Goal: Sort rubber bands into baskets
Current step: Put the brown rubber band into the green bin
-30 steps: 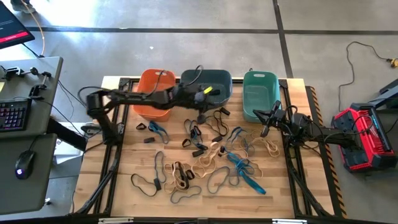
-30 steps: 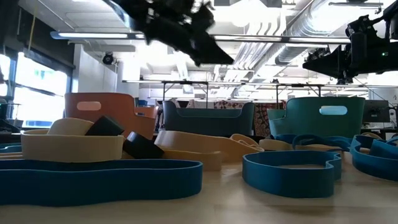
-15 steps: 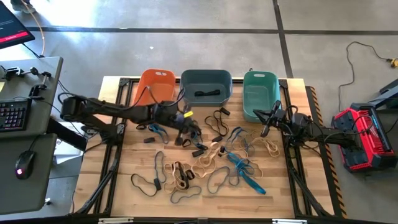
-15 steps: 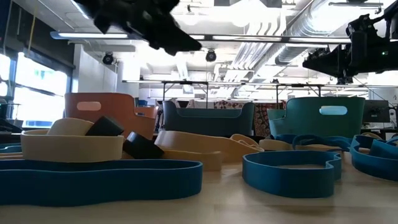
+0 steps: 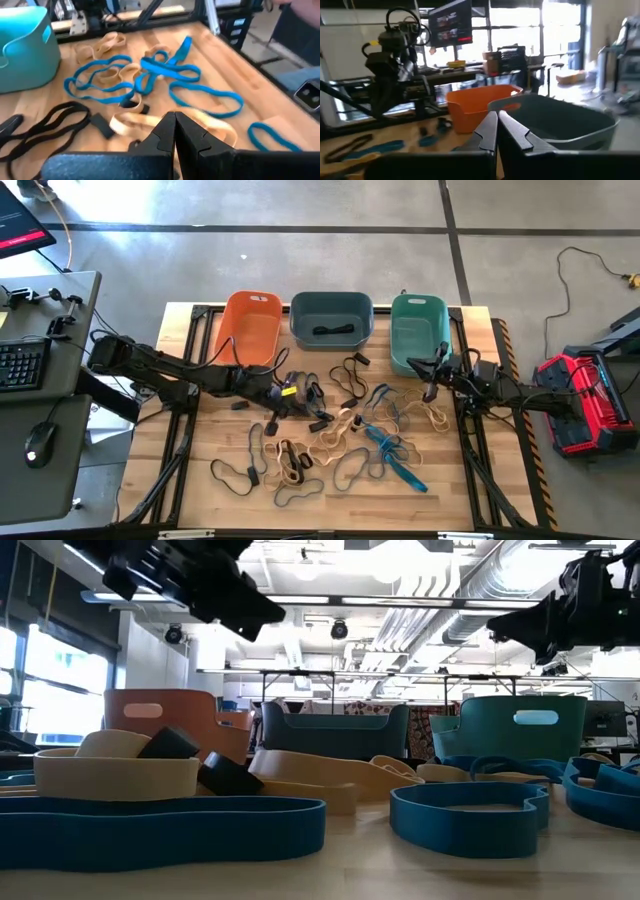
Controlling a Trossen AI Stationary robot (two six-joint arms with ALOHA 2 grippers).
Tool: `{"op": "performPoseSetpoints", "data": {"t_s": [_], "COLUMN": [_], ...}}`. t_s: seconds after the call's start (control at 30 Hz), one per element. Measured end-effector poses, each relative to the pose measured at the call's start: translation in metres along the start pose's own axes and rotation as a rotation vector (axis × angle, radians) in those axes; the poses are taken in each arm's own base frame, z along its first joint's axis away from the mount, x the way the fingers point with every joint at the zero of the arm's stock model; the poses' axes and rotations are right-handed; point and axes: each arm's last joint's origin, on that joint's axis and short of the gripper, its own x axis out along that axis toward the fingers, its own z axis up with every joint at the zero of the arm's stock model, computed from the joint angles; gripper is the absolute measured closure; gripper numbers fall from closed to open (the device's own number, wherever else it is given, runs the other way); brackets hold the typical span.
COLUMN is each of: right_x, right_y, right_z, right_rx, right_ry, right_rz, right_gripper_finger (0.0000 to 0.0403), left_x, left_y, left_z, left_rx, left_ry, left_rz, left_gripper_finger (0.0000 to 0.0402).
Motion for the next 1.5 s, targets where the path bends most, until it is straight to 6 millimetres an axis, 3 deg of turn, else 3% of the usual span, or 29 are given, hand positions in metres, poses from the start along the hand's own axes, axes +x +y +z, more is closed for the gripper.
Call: {"op": "performPoseSetpoints", "data": {"t_s": [0.33, 0.7, 0.93, 1.2, 1.5], "right_x": [0.021, 0.074, 0.108, 0.143, 0.173], "right_y": [0.015, 0.053, 0.085, 0.109, 0.124], "right_z": [0.017, 0.038, 0.040, 0.008, -0.034], "right_rx": [0.032, -0.046, -0.143, -0.208, -0.295], "right_ry": [0.155, 0.382, 0.560, 0.774, 0.919], "right_rz": [0.087, 0.178, 0.246, 0.247, 0.244], "right_gripper_finger": [0.0402, 0.0400, 0.0334, 0.0257, 0.0250], "left_x": [0.000, -0.001, -0.010, -0.024, -0.033], "left_y": [-0.008, -0.008, -0.010, -0.011, -0.010], "left_z": [-0.011, -0.009, -0.003, 0.005, 0.010], "left_rx": [-0.043, -0.023, -0.018, 0.020, 0.028], "left_ry": [0.009, -0.009, -0.022, -0.040, -0.059], "left_rz": [-0.024, -0.024, -0.024, -0.021, -0.011], "left_gripper_finger": [0.0401, 0.0401, 0.0401, 0.0401, 0.0401]}}
